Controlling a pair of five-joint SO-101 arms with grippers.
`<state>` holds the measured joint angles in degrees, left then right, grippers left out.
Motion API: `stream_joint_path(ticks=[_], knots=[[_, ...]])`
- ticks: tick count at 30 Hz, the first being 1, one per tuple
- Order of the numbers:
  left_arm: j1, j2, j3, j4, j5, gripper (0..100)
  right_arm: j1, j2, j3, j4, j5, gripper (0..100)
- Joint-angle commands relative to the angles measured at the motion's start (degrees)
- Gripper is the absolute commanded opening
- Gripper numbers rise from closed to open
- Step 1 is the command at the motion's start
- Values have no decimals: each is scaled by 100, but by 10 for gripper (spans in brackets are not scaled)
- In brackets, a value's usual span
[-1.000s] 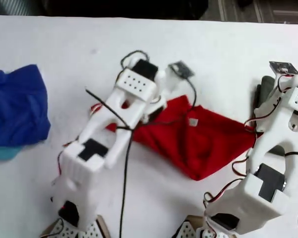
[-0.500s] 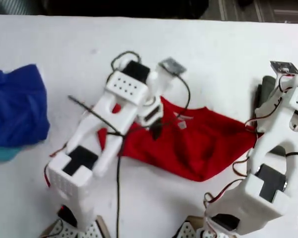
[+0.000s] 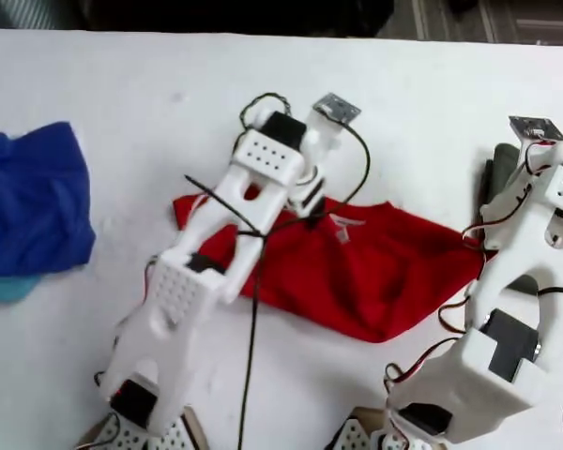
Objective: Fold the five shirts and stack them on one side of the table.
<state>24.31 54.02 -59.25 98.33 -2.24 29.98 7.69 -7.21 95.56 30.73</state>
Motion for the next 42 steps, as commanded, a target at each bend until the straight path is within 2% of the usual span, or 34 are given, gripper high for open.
stream_joint_path(ticks=[1, 5, 11, 14, 17, 20, 28, 31, 35, 37, 39, 42], knots=[[-40, 418, -1196, 123, 53, 225, 4, -242, -18, -4, 53, 19], [66, 1015, -1829, 229, 18, 225, 4, -242, -18, -22, 53, 19], [136, 1560, -1969, 378, 9, 221, 4, -242, -18, -31, 53, 19], [136, 1516, -1987, 396, 0, 130, 4, -242, -18, -31, 53, 19], [136, 1253, -2048, 396, -334, 16, 4, -251, -26, -31, 53, 19], [110, 787, -2022, 413, -607, 23, 4, -303, -62, -22, 53, 19], [-303, -787, -1969, 422, -607, 23, 22, -374, -316, 4, 53, 19], [-409, -1358, -1495, 422, -624, 23, 13, -374, -316, 4, 53, 19], [-391, -2167, -158, 413, -651, 27, 4, -356, -316, 4, 9, 19], [-356, -2457, 580, 404, -958, 41, -75, -338, -308, 4, 9, 19], [-312, -2615, 1284, 396, -1424, 107, -127, -330, -290, 4, 9, 19], [-330, -2844, 2013, 396, -1398, 214, -233, -321, -290, -4, 0, 19]])
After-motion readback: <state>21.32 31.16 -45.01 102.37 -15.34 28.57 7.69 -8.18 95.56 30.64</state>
